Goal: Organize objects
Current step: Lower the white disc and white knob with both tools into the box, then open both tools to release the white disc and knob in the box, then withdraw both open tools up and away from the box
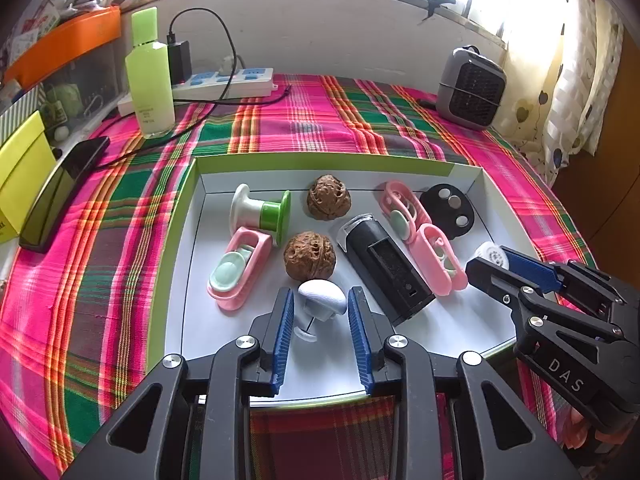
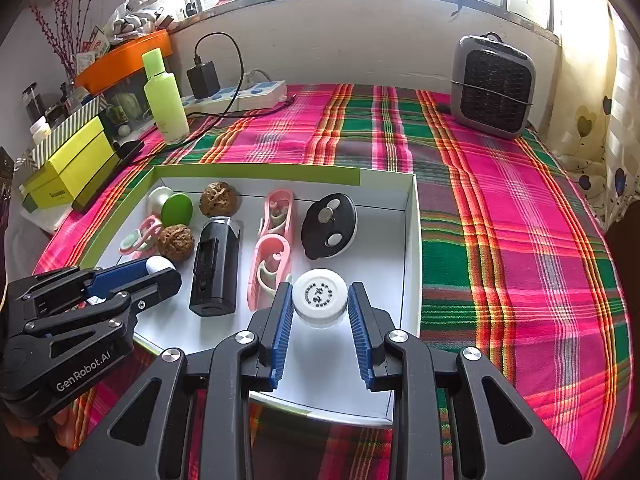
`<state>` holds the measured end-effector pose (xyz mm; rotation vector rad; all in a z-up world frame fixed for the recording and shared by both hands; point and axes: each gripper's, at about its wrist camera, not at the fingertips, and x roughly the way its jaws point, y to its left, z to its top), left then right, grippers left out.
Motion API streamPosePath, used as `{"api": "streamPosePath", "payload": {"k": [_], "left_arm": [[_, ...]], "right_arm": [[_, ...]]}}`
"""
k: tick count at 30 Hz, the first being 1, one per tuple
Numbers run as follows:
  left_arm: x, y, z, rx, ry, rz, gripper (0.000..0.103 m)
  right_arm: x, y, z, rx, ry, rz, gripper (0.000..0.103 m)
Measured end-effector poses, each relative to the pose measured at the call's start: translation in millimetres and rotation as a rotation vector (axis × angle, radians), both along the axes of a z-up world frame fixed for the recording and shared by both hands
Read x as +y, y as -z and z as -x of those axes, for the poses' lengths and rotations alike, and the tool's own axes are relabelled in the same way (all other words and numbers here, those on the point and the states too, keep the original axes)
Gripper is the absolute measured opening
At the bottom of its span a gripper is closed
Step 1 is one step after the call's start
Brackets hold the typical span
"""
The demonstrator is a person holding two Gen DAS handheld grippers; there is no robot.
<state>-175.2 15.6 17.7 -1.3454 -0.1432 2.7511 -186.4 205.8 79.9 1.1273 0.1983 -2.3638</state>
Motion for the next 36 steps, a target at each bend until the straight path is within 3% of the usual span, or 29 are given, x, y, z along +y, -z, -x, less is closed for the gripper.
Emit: {"api": "streamPosePath", "payload": {"k": [10, 14, 34, 36], "left_arm": [[1, -4, -7, 0.011, -0.010, 0.012, 0.038], [2, -7, -12, 0.025, -0.019, 0.030, 0.039], [2, -27, -69, 0.104, -0.039, 0.028, 0.040], [4, -27, -79, 0.132, -0.059, 0.081, 0.040]], "right_arm": [[0, -2, -4, 0.006, 0.002, 0.002, 0.030], [3, -5, -10, 0.016, 0.006, 0.014, 0.038], [16, -27, -70, 0.079, 0.013, 0.065, 0.039], [15, -25, -78, 0.084, 0.010, 0.053, 0.039]]}}
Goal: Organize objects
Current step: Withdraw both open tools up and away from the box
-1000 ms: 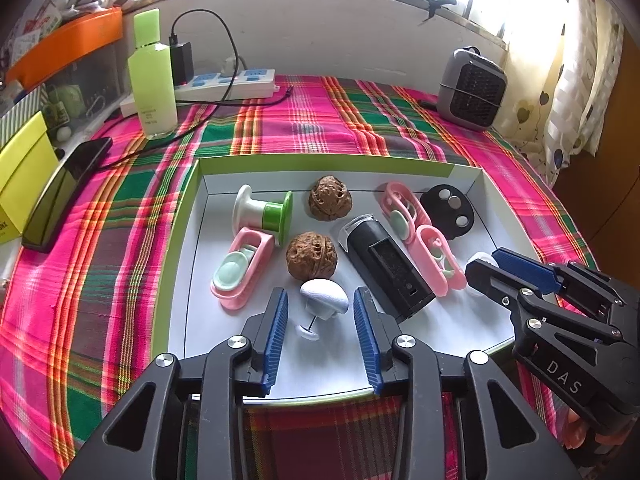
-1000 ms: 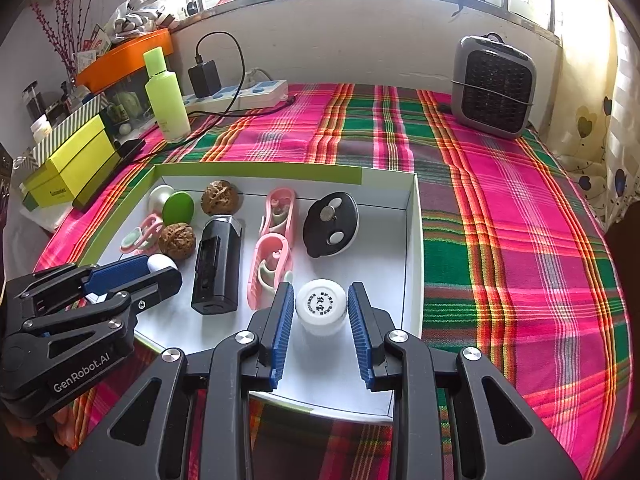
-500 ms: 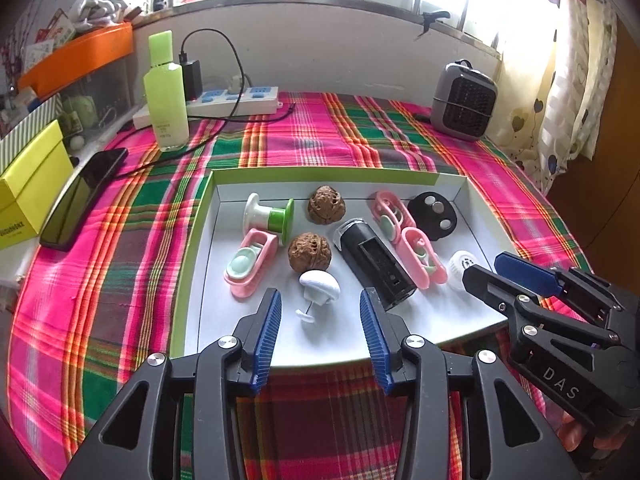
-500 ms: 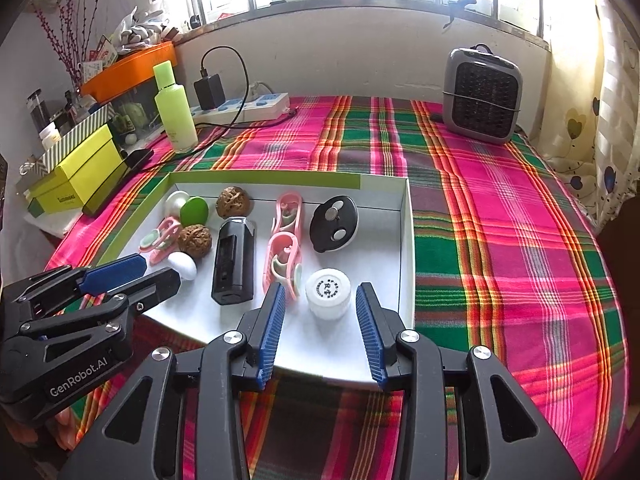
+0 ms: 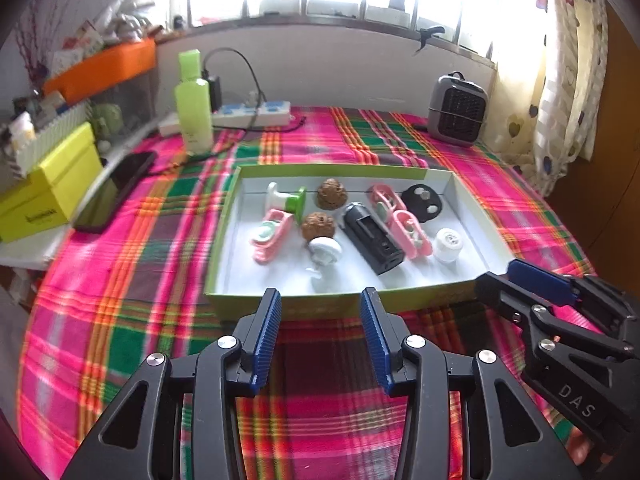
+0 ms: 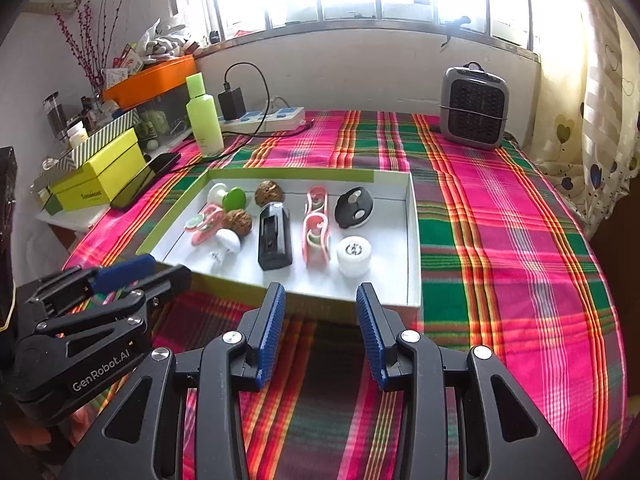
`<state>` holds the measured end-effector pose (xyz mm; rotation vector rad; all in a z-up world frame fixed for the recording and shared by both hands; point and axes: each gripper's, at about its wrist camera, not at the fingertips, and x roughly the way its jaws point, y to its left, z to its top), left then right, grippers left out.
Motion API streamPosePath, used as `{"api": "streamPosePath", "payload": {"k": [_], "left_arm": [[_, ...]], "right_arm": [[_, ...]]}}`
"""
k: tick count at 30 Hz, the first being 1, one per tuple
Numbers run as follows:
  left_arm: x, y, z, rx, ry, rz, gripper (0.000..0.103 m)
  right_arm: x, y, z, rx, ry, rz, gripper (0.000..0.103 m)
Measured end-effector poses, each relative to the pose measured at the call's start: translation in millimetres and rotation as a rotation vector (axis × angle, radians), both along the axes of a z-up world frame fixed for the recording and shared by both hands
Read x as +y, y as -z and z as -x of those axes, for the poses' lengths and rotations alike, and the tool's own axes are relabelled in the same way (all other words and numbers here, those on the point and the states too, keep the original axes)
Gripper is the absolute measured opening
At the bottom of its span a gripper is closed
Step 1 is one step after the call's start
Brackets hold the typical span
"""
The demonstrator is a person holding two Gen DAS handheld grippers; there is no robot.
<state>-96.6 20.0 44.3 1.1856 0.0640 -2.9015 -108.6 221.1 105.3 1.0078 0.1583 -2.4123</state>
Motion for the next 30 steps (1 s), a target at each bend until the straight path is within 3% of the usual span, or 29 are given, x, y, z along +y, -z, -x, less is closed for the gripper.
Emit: {"api": "streamPosePath", "payload": {"k": [10, 23, 30], "left_arm": [[-1, 35, -12, -0.103, -0.005, -0.006, 0.040], [2, 31, -14, -0.108, -0.010, 0.008, 0.046], [8, 28, -20, -0.113, 0.008, 0.018, 0.055]], "right_arm": [[-5, 30, -8, -0.056, 0.026, -0.101, 0.039], [-1, 38, -3, -0.085, 0.056, -0.120, 0.050], [-2, 39, -1, -0.080, 0.072, -0.143, 0.056]]}}
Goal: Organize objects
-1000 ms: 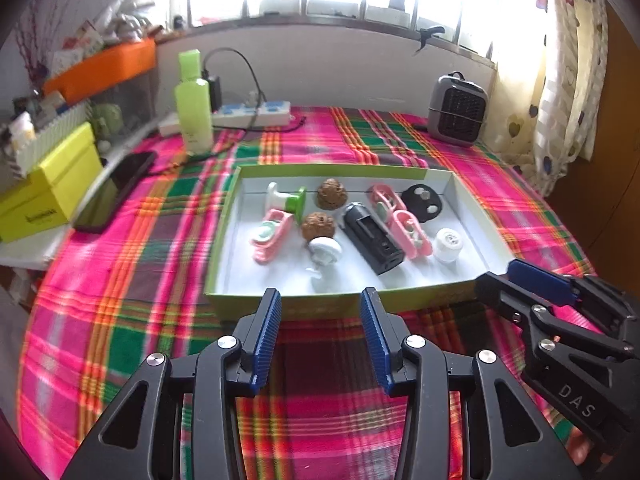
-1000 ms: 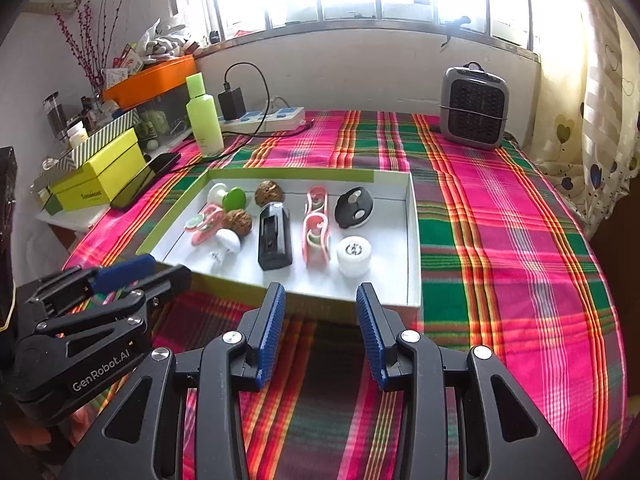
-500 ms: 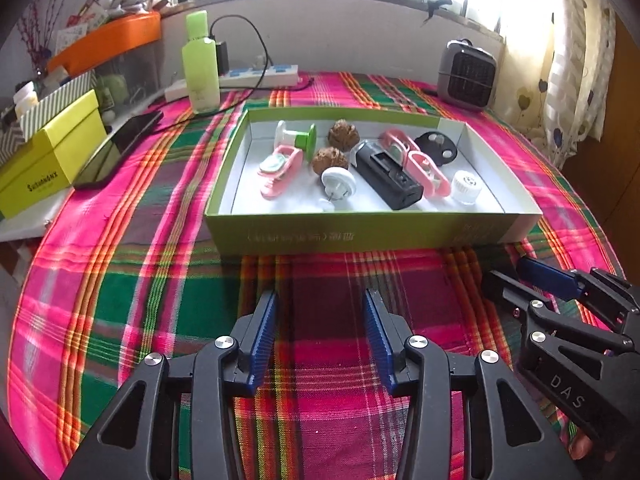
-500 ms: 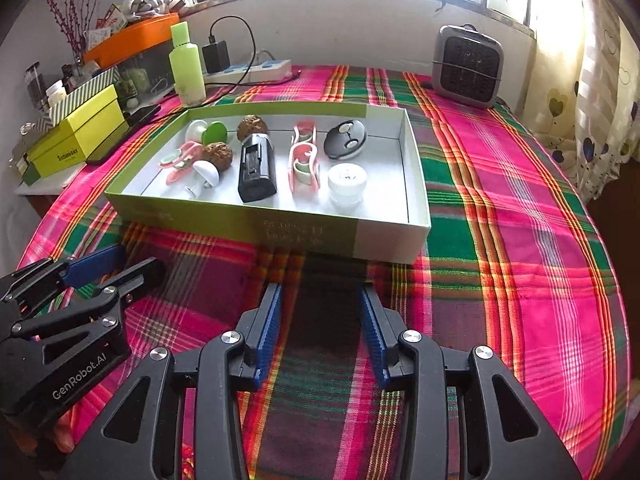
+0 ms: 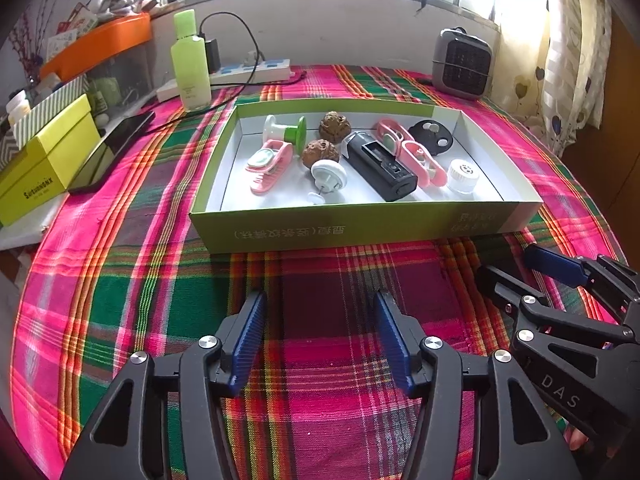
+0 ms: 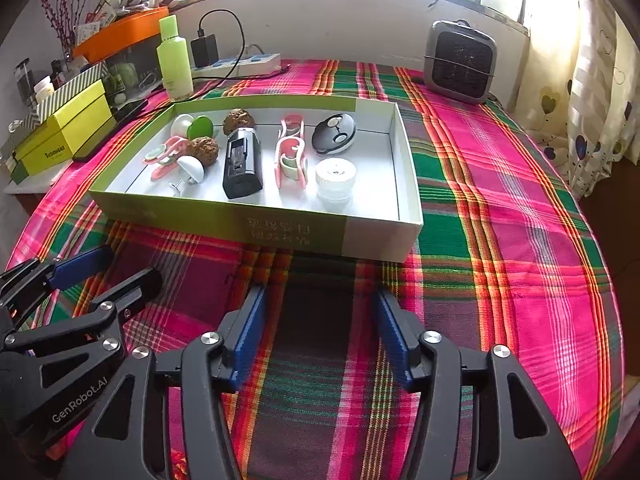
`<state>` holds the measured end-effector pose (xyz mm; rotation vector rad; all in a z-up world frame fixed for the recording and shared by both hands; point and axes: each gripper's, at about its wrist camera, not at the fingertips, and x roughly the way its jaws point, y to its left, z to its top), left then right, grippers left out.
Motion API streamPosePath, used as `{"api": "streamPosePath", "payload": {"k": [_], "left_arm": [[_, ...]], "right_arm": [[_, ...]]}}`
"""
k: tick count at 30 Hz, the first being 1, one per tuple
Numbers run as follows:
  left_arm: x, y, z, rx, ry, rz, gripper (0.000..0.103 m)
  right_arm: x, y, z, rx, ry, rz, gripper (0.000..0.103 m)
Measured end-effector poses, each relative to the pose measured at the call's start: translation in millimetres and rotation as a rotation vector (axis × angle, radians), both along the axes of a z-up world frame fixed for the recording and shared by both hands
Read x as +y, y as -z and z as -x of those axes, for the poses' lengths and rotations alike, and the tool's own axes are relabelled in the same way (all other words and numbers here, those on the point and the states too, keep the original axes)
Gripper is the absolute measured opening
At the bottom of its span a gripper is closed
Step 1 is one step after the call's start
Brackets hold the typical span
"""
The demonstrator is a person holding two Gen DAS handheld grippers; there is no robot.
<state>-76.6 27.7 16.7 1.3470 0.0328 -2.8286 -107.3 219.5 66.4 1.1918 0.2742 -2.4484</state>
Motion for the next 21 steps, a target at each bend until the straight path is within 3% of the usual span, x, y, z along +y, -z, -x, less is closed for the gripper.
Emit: {"api": "streamPosePath", "payload": {"k": [21], "left_arm": [[0.2, 0.1, 0.3, 0.001, -0.002, 0.000, 0.057]], "right_arm": [[-0.8, -0.1, 0.0, 0.001, -0.001, -0.003, 0.057]]}}
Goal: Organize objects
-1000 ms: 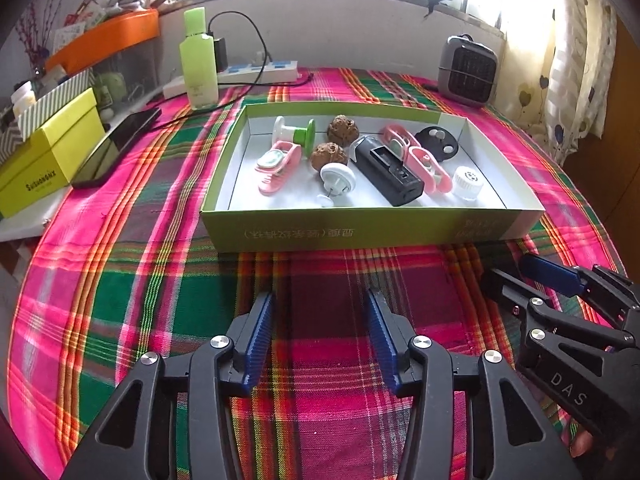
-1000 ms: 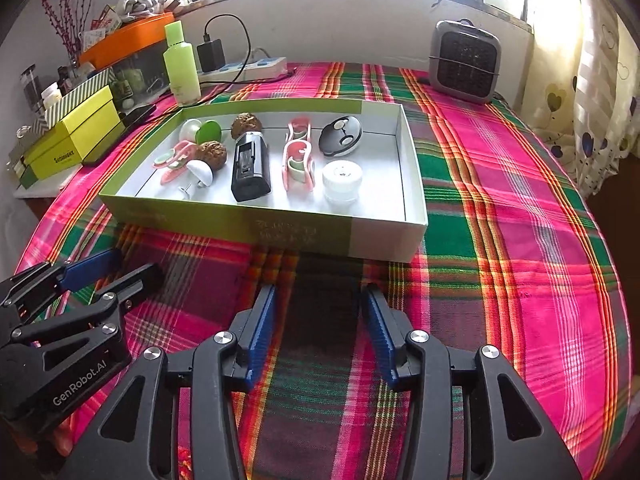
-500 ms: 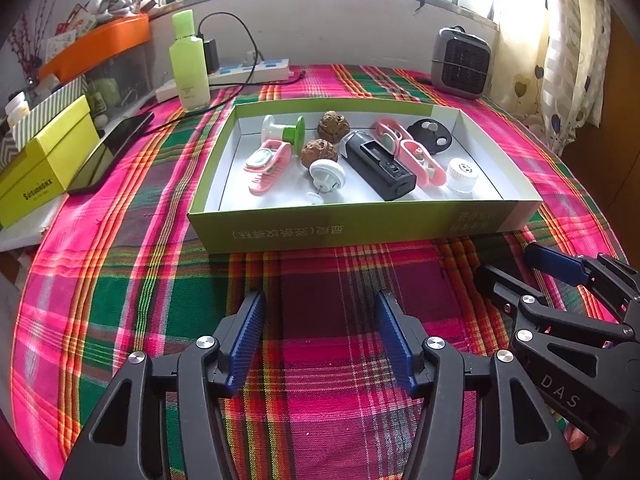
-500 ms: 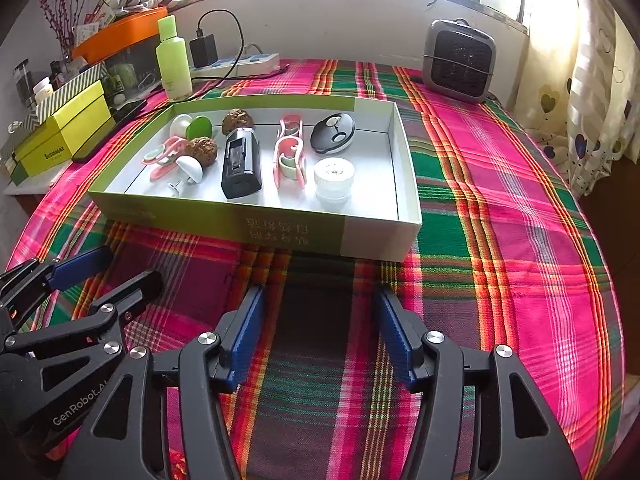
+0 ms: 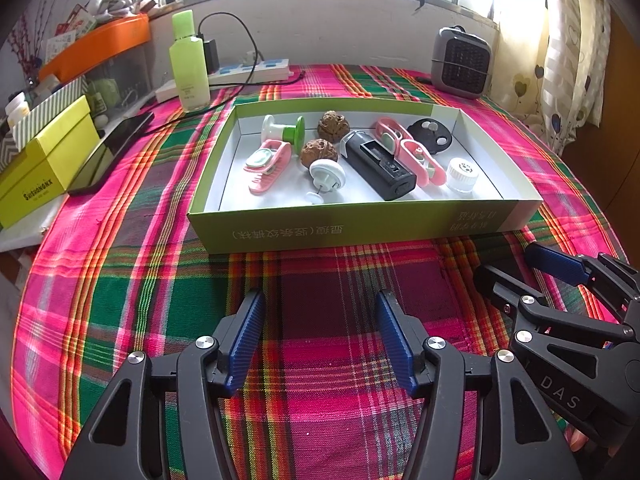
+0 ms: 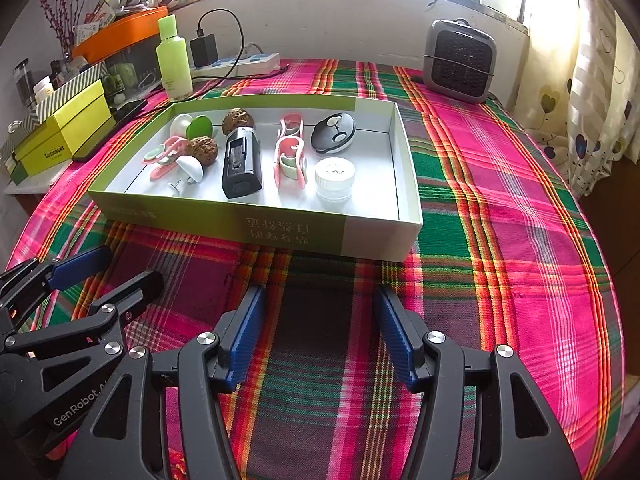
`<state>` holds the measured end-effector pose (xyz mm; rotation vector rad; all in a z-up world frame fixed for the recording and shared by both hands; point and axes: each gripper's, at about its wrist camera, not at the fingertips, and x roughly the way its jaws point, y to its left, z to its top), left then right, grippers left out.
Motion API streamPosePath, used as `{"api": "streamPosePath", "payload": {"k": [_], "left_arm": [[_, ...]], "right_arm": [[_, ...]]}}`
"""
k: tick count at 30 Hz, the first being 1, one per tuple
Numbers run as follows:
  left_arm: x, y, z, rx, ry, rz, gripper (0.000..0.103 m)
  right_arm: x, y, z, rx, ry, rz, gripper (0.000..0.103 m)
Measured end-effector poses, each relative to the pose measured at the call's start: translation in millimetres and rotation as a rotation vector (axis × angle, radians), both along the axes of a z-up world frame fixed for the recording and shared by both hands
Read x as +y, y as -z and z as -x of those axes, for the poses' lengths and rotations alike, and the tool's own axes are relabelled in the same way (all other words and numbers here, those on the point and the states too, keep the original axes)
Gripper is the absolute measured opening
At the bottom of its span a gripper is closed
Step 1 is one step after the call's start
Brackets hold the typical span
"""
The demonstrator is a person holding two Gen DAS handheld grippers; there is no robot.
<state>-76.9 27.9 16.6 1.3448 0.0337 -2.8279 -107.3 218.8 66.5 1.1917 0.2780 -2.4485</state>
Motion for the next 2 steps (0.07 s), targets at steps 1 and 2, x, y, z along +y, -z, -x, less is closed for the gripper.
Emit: {"api": "streamPosePath", "payload": {"k": [1, 2], "left_arm": [[0.0, 0.6, 0.7, 0.000, 0.000, 0.000, 0.057], [0.1, 0.3, 0.5, 0.000, 0.000, 0.000, 0.057]], "right_arm": [[0.0, 0.0, 0.0, 0.000, 0.000, 0.000, 0.057], [0.0, 0.0, 0.0, 0.000, 0.000, 0.000, 0.057]]}}
